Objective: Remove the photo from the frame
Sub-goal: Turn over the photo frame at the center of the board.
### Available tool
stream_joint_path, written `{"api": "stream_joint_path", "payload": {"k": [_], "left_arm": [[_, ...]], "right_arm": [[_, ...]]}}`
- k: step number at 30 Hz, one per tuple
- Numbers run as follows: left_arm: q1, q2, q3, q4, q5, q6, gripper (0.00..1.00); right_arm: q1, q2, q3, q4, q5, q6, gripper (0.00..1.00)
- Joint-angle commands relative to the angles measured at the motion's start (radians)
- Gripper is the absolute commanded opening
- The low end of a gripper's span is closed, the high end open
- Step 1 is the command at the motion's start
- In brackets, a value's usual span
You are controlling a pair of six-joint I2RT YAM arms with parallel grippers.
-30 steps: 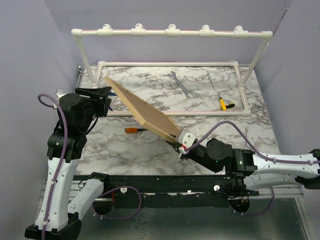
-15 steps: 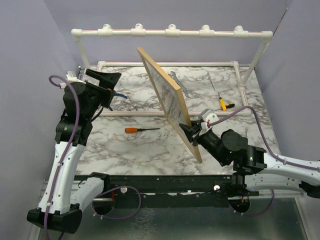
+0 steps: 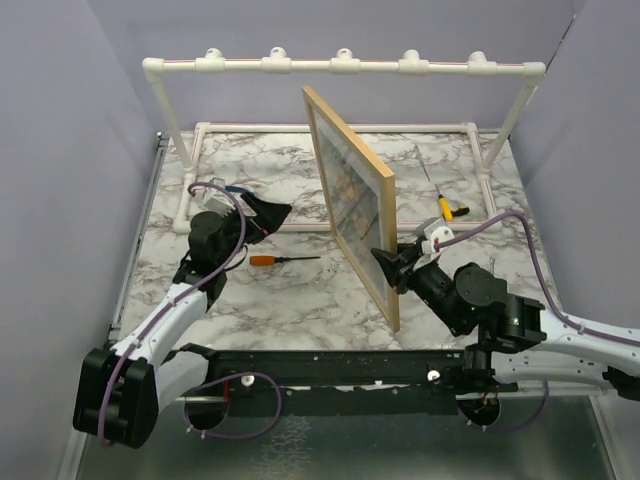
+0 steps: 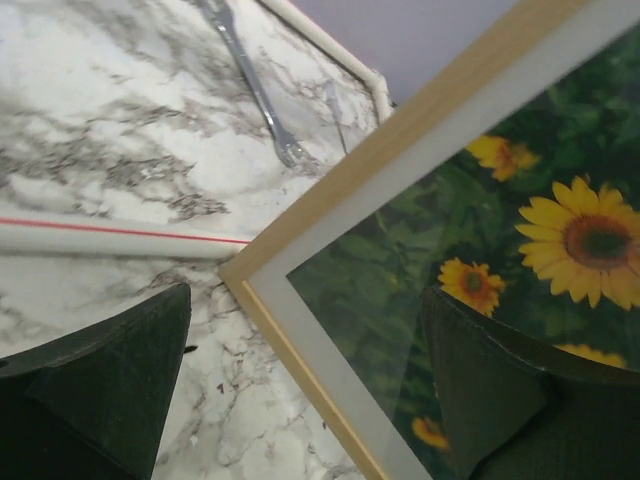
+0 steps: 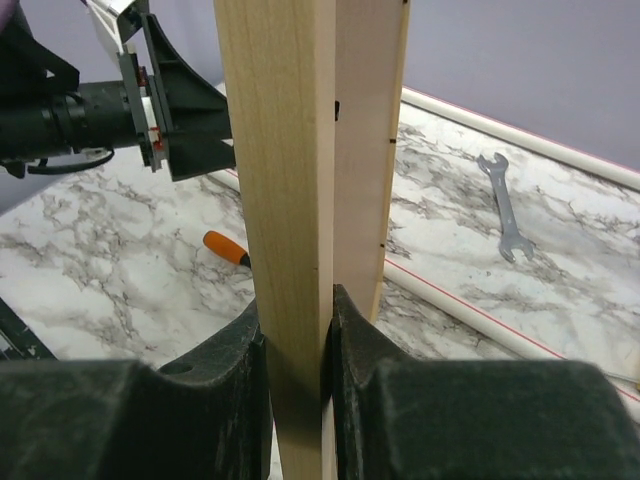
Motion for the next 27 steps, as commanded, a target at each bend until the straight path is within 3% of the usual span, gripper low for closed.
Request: {"api": "stream_joint_path", "payload": {"k": [1, 6, 13, 20, 27], "left_arm": [[-0.1, 0.096, 0.024, 0.29, 0.015, 0.184, 0.94], [-0.166, 0.182, 0.059, 0.302, -0.048, 0.282, 0.93], [-0.178, 0.267, 0.089, 0.316, -0.04, 0.273, 0.93], [-0.183, 0.242, 0.071, 0.302, -0.045, 0.236, 0.93], [-0.182, 0.156, 0.067, 0.16, -0.089, 0.219, 0.93]], "right_arm": [[-0.012, 0.065, -0.001, -0.22, 0.13, 0.15, 0.01], [-0.012, 0.037, 0.002, -0.303, 0.191, 0.278, 0.01], [-0.012, -0.049, -0.005, -0.45, 0.217, 0.517, 0.01], [-0.012, -0.134, -0.05, -0.515, 0.22, 0.661, 0.01], [-0.012, -0.226, -0.134, -0.525, 0.258, 0.769, 0.01]]}}
